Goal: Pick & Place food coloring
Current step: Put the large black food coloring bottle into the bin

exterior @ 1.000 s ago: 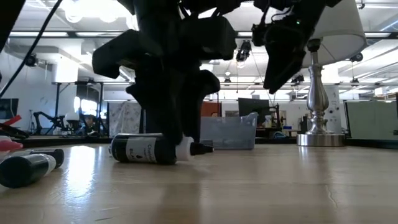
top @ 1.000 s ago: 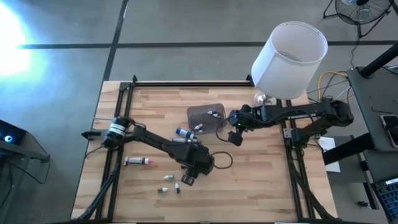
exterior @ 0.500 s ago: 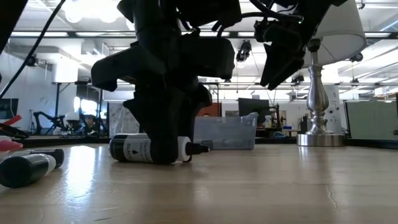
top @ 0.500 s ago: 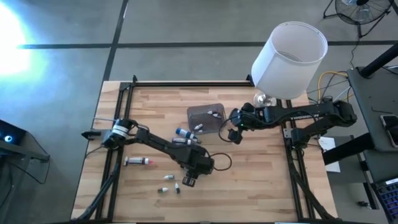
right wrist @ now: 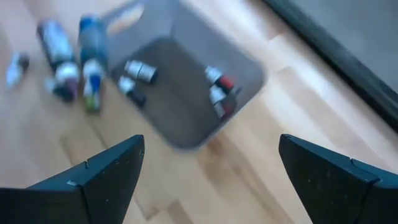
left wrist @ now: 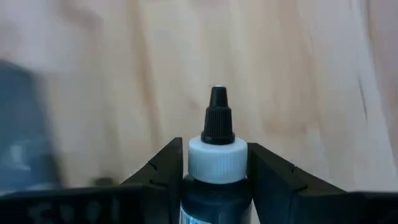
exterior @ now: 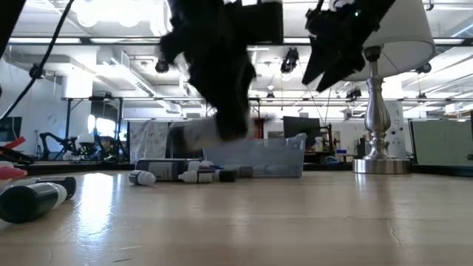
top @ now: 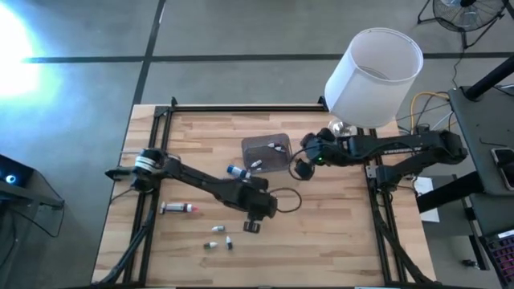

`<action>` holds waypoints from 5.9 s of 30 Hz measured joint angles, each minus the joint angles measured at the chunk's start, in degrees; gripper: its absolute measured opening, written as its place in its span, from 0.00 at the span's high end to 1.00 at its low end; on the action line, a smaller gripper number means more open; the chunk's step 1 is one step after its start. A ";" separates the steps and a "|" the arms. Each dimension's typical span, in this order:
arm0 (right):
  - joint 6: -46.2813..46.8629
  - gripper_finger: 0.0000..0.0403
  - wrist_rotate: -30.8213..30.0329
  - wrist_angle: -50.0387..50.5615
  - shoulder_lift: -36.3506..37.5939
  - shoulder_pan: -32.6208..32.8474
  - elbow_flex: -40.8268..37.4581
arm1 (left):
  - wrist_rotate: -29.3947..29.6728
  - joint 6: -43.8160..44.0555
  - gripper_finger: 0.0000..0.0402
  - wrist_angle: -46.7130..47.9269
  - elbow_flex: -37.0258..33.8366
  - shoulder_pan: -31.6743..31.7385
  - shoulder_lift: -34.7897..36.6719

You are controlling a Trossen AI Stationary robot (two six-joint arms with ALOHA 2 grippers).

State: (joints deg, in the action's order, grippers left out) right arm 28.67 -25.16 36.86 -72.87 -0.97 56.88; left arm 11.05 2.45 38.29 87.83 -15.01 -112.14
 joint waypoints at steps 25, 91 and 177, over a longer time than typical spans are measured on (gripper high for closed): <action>10.50 0.09 15.21 0.23 -2.34 2.88 0.14 | 21.69 26.76 0.69 -88.08 -50.47 -0.22 16.86; 43.19 0.33 31.81 -17.10 -18.27 3.63 4.70 | 20.99 8.19 0.69 -90.17 -39.70 0.53 2.63; -18.22 0.61 20.86 31.33 -42.45 -10.07 43.03 | 37.17 59.18 0.69 -44.24 -59.51 -11.86 45.11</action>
State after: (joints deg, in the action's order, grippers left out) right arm 10.45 -4.30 68.20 -115.32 -11.04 99.91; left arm 48.23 61.63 -5.96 28.32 -26.87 -67.02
